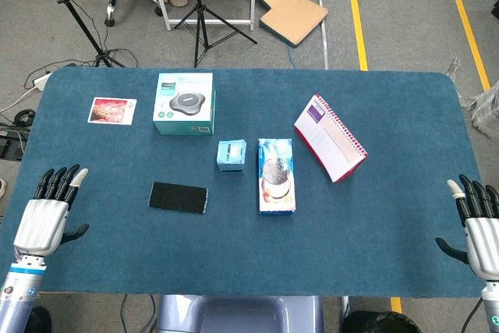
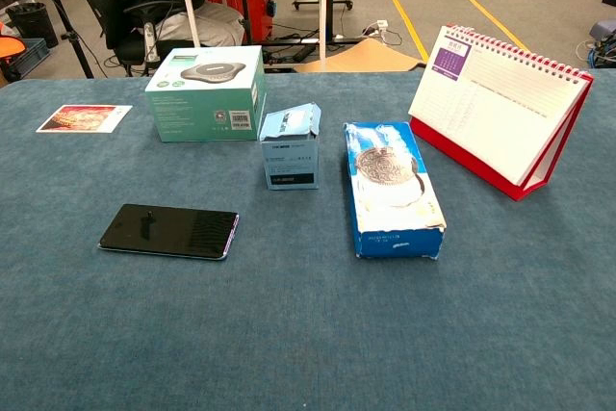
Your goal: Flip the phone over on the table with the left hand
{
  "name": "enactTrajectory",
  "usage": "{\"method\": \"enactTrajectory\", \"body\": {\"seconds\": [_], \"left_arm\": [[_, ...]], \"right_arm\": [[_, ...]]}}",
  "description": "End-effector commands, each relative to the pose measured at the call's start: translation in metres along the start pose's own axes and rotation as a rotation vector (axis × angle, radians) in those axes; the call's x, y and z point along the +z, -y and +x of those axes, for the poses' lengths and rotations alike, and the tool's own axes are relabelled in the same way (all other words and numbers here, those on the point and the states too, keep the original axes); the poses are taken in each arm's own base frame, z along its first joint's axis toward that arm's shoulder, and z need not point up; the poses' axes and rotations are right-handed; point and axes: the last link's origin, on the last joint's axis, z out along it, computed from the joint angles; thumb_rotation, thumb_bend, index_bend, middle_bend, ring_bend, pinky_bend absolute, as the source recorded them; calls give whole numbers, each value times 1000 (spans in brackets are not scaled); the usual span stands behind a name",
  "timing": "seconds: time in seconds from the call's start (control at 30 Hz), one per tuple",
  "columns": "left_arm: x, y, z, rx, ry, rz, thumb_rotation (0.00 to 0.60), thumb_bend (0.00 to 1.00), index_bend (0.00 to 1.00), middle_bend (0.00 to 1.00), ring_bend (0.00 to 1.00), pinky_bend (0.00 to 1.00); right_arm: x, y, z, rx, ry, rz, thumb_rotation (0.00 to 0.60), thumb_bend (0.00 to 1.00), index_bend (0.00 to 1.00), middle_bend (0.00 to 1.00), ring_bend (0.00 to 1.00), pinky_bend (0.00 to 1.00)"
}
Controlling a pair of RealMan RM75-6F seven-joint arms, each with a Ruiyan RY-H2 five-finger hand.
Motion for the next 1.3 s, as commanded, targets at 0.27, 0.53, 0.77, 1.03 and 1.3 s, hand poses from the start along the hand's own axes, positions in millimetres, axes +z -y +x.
{"method": "enactTrajectory", "body": {"seconds": [0.27, 0.53, 0.77, 1.03, 1.3], "left_arm": [[8, -7, -5, 2, 20, -28, 600, 0, 0, 0, 0, 0], [61, -74, -26, 106, 115, -161, 600, 0, 1, 0, 0, 0], [95, -137, -58, 153, 189, -189, 600, 0, 150, 148, 0, 0], [108, -160, -74, 138, 247, -170, 600, 85, 181, 182, 0, 0], [111, -174, -82, 120, 284, -189, 600, 126, 182, 183, 0, 0]], "right_arm": [[-2, 0, 1, 0, 0, 0, 600, 0, 0, 0, 0, 0], [-2, 1, 2, 7, -2, 6, 600, 0, 0, 0, 0, 0], [1, 1, -3, 2, 20, 4, 600, 0, 0, 0, 0, 0], [3, -1, -4, 3, 27, -2, 600, 0, 0, 0, 0, 0], [3, 0, -5, 3, 31, -3, 600, 0, 0, 0, 0, 0]]}}
